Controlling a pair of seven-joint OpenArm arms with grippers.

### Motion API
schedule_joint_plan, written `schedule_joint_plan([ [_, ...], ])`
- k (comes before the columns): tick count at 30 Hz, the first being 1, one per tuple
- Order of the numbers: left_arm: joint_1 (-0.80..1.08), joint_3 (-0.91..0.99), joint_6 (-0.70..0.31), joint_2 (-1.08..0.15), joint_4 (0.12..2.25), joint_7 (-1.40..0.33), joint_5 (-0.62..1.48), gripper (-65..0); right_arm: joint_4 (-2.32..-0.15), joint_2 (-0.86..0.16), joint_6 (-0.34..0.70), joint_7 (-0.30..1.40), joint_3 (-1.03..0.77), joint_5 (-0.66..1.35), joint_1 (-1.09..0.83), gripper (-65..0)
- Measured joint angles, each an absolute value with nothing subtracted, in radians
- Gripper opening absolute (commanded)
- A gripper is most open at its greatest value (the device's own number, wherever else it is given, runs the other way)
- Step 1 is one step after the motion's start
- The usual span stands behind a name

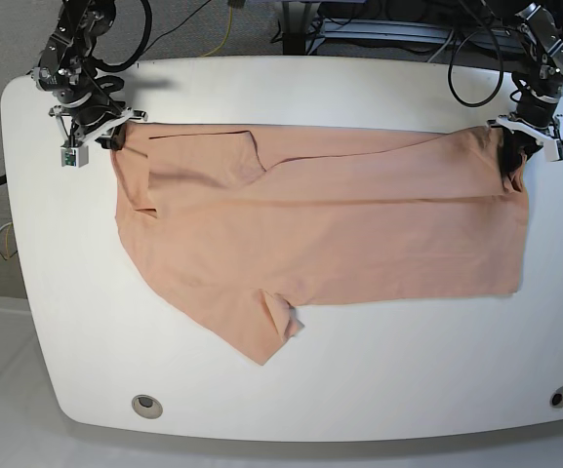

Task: Fold the T-shirt properly
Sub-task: 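Drag both grippers back, pulling the shirt's shoulder edge toward the robot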

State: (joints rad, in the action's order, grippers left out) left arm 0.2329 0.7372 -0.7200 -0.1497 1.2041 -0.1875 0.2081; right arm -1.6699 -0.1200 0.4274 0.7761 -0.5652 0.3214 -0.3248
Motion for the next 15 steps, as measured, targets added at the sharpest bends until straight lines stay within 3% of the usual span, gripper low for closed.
schedule_joint_plan([
  [15, 0.25, 0.731, -0.724, -0.118, 1.208, -0.162, 0.23, -63.8, -1.668, -0.127, 0.44, 0.769, -0.642, 0.337, -0.362, -65.0],
])
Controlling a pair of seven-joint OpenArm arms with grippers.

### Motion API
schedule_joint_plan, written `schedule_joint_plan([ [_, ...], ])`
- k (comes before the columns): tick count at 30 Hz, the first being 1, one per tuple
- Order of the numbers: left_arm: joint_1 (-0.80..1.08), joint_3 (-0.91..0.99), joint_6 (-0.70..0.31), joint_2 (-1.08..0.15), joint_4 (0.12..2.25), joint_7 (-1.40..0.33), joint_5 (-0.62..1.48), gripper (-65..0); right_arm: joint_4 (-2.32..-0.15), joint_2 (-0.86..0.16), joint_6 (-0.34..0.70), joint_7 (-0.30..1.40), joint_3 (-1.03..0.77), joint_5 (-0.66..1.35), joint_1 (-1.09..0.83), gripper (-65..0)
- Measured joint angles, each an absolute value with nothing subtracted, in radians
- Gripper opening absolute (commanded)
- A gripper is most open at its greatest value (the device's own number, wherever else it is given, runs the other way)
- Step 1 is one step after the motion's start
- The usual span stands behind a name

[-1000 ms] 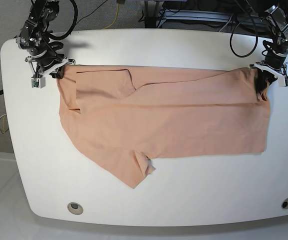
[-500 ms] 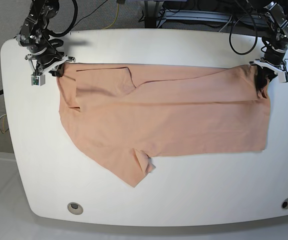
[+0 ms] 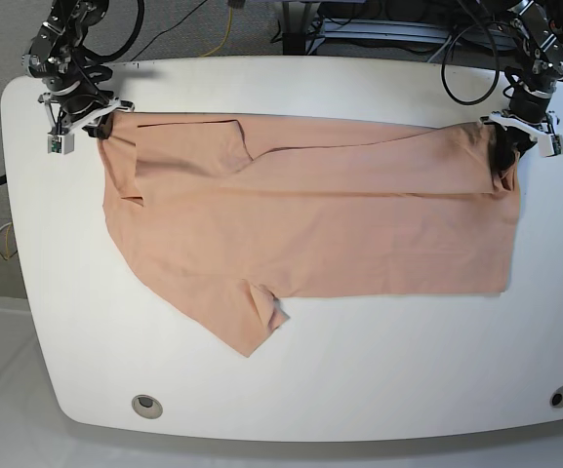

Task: Fold the T-shirt properly
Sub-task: 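Drag both grippers back, pulling the shirt's shoulder edge toward the robot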

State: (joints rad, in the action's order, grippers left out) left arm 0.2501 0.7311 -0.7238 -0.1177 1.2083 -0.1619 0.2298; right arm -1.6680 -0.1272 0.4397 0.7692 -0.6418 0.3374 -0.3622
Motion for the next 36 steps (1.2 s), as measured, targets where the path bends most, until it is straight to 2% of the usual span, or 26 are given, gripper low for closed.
schedule_joint_plan([
  [36, 0.344, 0.733, -0.761, -0.115, 1.216, -0.113, 0.272, -63.8, -1.668, -0.141, 0.442, 0.77, -0.646, 0.321, -0.362, -65.0],
])
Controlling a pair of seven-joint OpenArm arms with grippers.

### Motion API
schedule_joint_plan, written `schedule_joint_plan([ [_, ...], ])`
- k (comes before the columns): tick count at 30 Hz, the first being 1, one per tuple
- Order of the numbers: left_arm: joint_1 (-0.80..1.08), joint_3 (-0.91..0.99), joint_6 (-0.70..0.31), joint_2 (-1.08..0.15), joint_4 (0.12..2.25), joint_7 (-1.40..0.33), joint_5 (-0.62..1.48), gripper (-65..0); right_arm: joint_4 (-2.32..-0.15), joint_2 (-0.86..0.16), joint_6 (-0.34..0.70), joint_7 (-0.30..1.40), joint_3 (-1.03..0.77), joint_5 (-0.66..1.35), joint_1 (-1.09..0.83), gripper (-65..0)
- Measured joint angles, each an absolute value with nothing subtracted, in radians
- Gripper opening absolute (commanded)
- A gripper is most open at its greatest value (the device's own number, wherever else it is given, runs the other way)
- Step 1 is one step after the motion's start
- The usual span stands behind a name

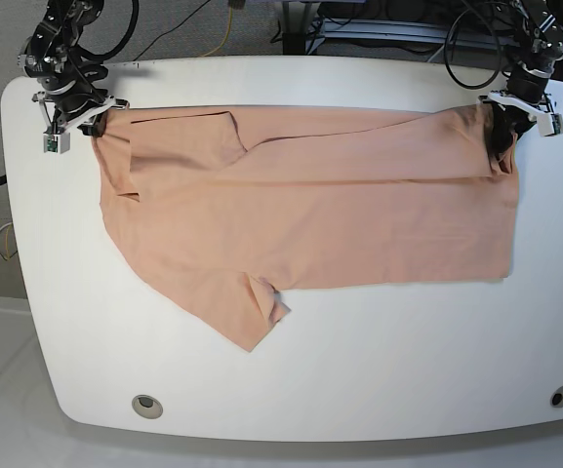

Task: Fold the T-shirt properly
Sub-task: 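Drag both grippers back, pulling the shirt's shoulder edge toward the robot, then hold the shoulder edge with both grippers, lowering it onto the table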

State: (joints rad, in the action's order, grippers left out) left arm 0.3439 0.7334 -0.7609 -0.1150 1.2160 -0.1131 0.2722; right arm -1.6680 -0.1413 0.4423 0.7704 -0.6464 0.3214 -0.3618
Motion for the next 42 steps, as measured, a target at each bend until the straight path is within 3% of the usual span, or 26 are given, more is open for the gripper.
schedule_joint_plan([
  [25, 0.344, 0.733, -0.761, -0.117, 1.216, -0.113, 0.272, -62.4, -1.669, -0.141, 0.442, 0.766, -0.646, 0.322, -0.369, -64.4],
  [28, 0.344, 0.733, -0.761, -0.117, 1.216, -0.113, 0.272, -54.9, -1.669, -0.141, 0.442, 0.766, -0.646, 0.322, -0.369, -59.3],
  [32, 0.345, 0.733, -0.784, -0.117, 1.216, -0.113, 0.276, -34.1, -1.669, -0.141, 0.441, 0.767, -0.646, 0.322, -0.369, -47.2],
  [35, 0.347, 0.732, -0.784, -0.117, 1.218, -0.104, 0.289, -22.8, -1.67, -0.141, 0.438, 0.767, -0.646, 0.322, -0.369, -43.6],
  [37, 0.347, 0.733, -0.784, -0.118, 1.22, -0.104, 0.29, -20.0, -1.671, -0.141, 0.438, 0.767, -0.646, 0.322, -0.369, -43.6],
  [42, 0.346, 0.733, -0.784, -0.12, 1.223, -0.095, 0.282, -23.4, -1.673, -0.141, 0.438, 0.767, -0.647, 0.321, -0.369, -43.6],
])
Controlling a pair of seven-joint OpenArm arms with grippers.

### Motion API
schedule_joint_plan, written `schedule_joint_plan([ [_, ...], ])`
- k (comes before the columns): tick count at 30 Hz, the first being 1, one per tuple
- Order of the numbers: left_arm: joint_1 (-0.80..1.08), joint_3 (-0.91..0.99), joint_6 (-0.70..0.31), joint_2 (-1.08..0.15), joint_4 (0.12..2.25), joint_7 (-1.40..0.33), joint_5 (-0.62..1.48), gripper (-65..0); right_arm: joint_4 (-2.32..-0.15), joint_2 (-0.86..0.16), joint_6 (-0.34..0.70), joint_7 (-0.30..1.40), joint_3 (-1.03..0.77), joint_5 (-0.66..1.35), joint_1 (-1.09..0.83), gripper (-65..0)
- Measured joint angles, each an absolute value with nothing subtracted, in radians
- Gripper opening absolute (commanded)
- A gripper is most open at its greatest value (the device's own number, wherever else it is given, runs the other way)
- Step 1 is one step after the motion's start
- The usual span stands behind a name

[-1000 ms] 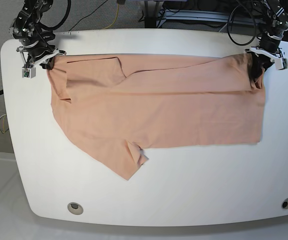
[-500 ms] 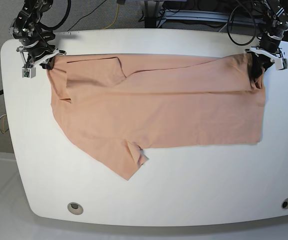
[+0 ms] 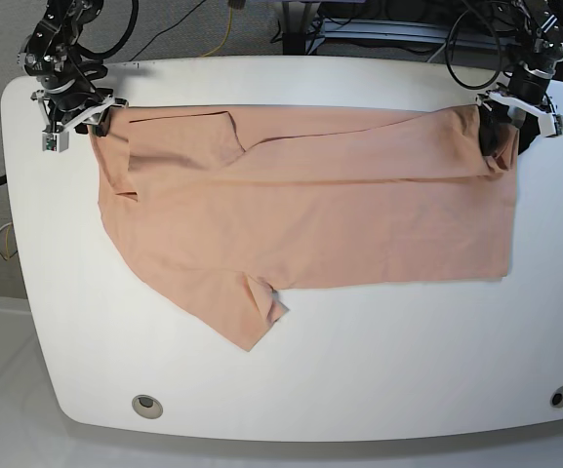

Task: Fold the T-shirt properly
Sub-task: 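Hold the shoulder edge with both grippers, lowering it onto the table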

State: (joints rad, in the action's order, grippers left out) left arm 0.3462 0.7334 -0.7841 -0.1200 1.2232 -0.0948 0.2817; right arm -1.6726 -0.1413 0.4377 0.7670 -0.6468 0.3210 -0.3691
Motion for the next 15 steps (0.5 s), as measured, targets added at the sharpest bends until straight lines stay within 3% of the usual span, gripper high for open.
schedule_joint_plan([
  [15, 0.347, 0.749, -0.773, -0.114, 1.267, -0.118, 0.229, -23.7, -1.748, -0.133, 0.427, 0.823, -0.647, 0.294, -0.384, -43.0],
])
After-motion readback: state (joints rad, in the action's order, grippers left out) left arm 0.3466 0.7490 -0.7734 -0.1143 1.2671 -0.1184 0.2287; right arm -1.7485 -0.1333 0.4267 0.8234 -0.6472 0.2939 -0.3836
